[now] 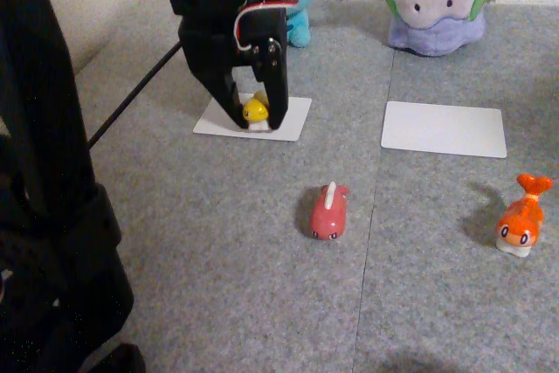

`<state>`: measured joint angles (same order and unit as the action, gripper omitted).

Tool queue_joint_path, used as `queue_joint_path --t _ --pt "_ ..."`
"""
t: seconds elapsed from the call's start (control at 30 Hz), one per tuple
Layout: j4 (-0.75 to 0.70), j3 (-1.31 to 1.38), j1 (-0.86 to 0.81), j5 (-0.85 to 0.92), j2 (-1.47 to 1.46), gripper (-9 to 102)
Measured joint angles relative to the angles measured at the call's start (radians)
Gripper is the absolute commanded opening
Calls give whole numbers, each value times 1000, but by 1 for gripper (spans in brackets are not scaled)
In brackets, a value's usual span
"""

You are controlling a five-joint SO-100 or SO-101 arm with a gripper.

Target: Wooper wants to eat egg sudhi, and Goomy wants to eat shrimp sushi

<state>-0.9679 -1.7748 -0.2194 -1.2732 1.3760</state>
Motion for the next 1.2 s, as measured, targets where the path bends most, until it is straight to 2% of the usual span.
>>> queue_joint_path --t 0.1,0.33,0.53,0.8,0.97,1.2 --pt "15 2 2 -14 -12 13" --pt "52 3 3 -40 -14 15" --pt "52 3 2 -60 -14 30" --pt "37 48 2 -144 54 32" --pt "-54 92 -15 -153 144 32" --pt "-166 152 -230 -60 236 32"
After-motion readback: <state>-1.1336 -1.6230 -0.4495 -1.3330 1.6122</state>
